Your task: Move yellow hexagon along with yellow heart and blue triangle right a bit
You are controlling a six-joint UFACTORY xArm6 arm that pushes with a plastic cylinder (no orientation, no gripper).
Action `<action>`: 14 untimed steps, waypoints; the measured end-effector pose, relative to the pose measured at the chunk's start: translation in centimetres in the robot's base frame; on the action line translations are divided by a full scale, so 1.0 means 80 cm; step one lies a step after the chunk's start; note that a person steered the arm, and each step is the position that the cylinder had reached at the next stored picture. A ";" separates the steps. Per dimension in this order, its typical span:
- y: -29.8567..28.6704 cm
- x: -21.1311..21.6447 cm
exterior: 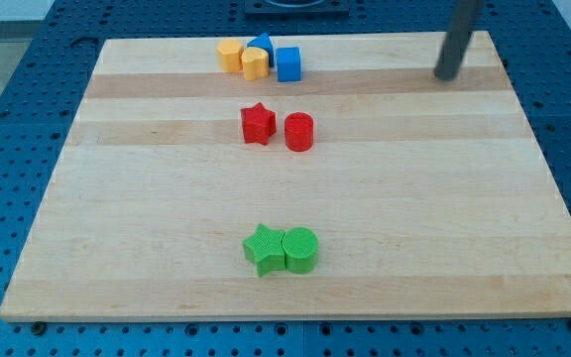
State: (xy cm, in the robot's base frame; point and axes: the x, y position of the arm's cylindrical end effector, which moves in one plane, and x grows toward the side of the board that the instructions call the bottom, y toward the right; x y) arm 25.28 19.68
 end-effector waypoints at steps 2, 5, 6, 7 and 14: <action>-0.039 -0.077; -0.264 -0.075; -0.320 -0.076; -0.415 -0.076; -0.370 -0.073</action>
